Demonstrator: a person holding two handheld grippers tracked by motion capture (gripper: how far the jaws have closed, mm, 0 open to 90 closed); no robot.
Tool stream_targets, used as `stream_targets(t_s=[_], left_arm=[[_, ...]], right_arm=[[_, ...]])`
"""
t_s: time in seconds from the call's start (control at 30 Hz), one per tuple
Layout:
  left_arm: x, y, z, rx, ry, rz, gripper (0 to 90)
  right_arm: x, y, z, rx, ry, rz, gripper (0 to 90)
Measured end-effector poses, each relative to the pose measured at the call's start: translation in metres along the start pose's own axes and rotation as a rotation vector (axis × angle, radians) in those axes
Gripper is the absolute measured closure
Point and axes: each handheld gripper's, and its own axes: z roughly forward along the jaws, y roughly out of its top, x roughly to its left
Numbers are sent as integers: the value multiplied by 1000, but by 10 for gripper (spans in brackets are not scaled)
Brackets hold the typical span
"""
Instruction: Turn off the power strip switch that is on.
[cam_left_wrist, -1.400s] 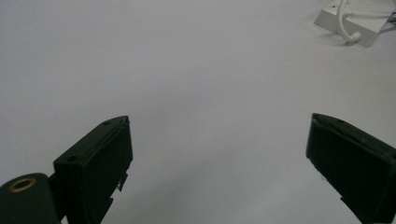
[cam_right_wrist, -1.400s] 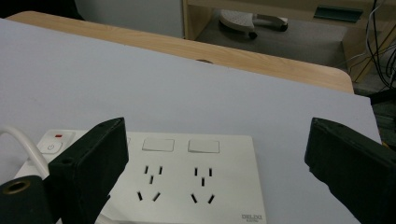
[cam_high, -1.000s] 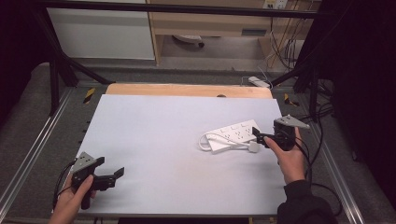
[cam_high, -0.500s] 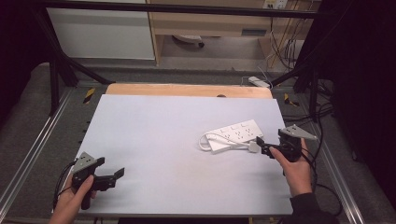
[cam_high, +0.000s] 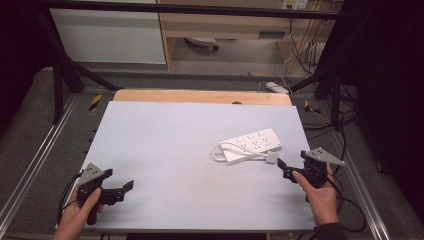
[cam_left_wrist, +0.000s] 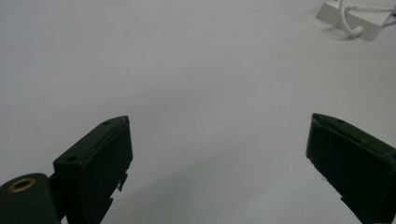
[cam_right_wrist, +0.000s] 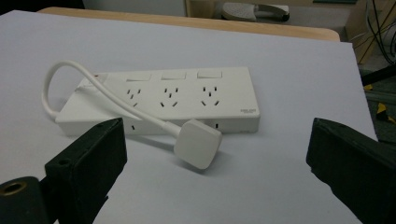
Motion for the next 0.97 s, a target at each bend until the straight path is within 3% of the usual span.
stream_targets(t_s=[0.47, 0.77, 0.97], left_arm=[[-1, 0, 0, -3, -4, 0, 71], [-2, 0, 0, -6, -7, 4, 71], [-3, 0, 0, -5, -12, 9, 71]], right_arm=[[19, -21, 3, 32, 58, 16, 52], [33, -31, 15, 93, 124, 5, 43], [37, -34, 22, 123, 133, -7, 44]])
